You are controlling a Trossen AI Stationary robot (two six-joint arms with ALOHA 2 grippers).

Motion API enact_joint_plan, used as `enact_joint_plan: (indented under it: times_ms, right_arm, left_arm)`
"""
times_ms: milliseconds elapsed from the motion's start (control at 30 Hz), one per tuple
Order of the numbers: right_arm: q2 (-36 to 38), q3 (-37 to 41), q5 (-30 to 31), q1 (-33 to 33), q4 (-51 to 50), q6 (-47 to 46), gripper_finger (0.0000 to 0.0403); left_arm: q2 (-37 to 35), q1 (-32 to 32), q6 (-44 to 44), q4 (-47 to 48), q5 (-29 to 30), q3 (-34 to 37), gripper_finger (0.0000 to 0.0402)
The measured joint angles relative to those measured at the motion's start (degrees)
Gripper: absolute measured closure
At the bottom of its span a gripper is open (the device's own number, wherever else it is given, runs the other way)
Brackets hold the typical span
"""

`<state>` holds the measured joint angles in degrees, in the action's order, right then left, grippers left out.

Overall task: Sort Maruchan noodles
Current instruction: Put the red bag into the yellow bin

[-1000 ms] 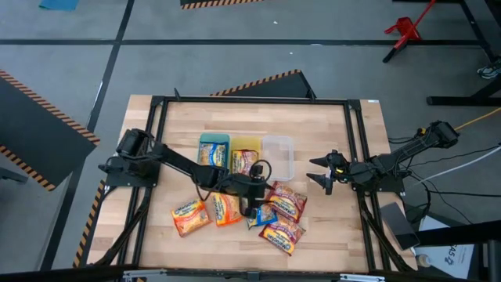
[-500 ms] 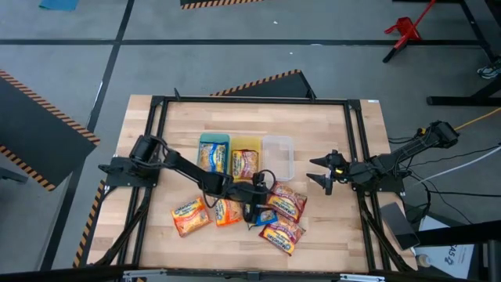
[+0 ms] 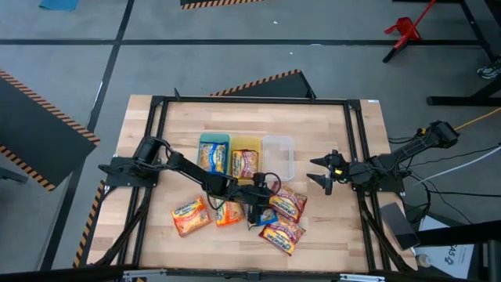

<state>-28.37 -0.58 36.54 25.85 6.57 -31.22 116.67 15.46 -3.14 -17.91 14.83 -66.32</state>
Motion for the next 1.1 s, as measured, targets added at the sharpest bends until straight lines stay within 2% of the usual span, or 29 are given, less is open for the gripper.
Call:
enact_joint_plan:
  times_ms: [133,467,633,767,1100]
  right_arm:
    - [0.01,0.00,0.00,0.02,-0.31,-0.02,0.0081]
    - [-0.01,0.00,-0.04,0.02,-0.35,-0.02,0.0081]
    - [-0.01,0.00,-0.01,0.02,-0.35,-0.12,0.0081]
    - [-0.19,0.00,0.25,0.02,-2.33,-3.61,0.0081]
    - [-4.86,0.00,-4.38,0.00,-2.34,-11.97,0.0081]
  left_arm:
    - [-0.01,0.00,0.95,4.42,0.76,-1.63,0.0199]
    - [0.36,-0.04,7.29,5.91,-1.87,-2.06,0.0268]
    - [0.36,-0.07,9.11,6.78,-0.74,-2.06,0.0330]
    - [0.36,-0.07,11.17,6.78,-0.35,-2.06,0.0390]
    - [0.36,0.36,13.66,5.17,1.67,-2.06,0.0401]
